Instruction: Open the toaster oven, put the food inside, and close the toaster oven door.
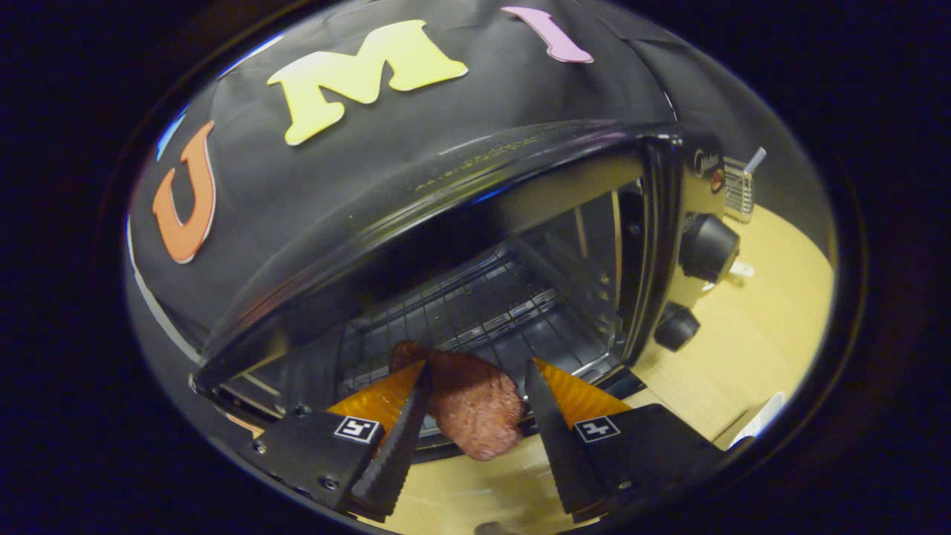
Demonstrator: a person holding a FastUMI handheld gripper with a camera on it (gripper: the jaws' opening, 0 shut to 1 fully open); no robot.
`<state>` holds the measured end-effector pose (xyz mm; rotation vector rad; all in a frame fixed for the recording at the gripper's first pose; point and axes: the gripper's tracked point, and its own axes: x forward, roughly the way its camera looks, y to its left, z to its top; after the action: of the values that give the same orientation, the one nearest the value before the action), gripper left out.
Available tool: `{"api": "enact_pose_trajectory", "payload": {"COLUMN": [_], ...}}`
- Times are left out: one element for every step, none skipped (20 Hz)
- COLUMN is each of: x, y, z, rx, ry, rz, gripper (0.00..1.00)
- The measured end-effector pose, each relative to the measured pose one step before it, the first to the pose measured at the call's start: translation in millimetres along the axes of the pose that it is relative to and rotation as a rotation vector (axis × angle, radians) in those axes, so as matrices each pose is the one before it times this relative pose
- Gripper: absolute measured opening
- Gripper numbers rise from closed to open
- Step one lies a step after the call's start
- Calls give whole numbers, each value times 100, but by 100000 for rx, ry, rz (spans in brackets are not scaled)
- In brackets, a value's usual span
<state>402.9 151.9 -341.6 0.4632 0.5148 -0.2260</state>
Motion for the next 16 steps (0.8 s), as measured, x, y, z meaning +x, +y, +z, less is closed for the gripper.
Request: {"api": "enact_pose_trajectory", "payload": {"x": [-360, -476, -543, -552, -747, -963, -1074, -943, -1029, -942, -922, -1035, -850, -878, -1267, -903], "y": [43, 88, -95, 4, -58, -121, -64, 122, -86, -211, -271, -512, -269, -219, -149, -189], "z": [-125, -404, -406, -292, -168, -240, -388, -330, -579, -556, -698, -840, -708, -685, -243, -792], "rx": [-1645, -1944, -1697, -2148, -2607, -2471, -2704, -2269, -2963, -2858, -3286, -2624, -829, -207, -687, -1482], "ry": [64, 961, 867, 246, 66, 292, 291, 486, 814, 1014, 1604, 2048, 1206, 1323, 758, 856], "rz": [403, 545, 6, 411, 133, -128, 395, 1043, 458, 164, -234, -895, 440, 322, 273, 260], "gripper": [82, 82, 83, 83, 83, 83, 83, 83, 83, 83, 83, 83, 83, 83, 83, 83]}}
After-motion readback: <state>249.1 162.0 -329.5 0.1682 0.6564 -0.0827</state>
